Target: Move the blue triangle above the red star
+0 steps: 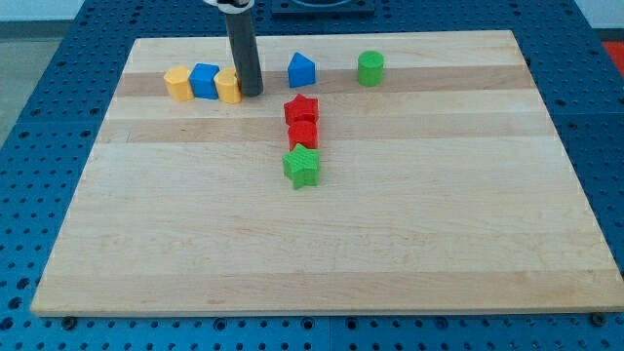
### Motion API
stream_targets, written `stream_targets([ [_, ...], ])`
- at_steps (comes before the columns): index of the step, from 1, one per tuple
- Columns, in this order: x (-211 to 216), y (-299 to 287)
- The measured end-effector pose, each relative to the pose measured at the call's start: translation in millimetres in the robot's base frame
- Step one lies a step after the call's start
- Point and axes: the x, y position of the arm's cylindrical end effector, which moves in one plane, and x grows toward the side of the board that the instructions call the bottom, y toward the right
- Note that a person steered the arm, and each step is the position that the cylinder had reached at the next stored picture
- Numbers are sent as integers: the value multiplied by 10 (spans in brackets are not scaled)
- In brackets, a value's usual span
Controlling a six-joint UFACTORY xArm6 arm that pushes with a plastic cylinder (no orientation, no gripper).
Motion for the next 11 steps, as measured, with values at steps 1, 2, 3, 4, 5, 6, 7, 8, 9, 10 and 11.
stream_targets([
  [1, -392, 50],
  [2, -624, 205],
  [3, -624, 718],
  [4, -614, 923],
  [5, -544, 1188],
  [6, -528, 1289],
  [7, -127, 1481],
  [8, 31, 1481],
  [9, 112, 1456],
  [10, -108, 1261],
  [11, -562, 1077],
])
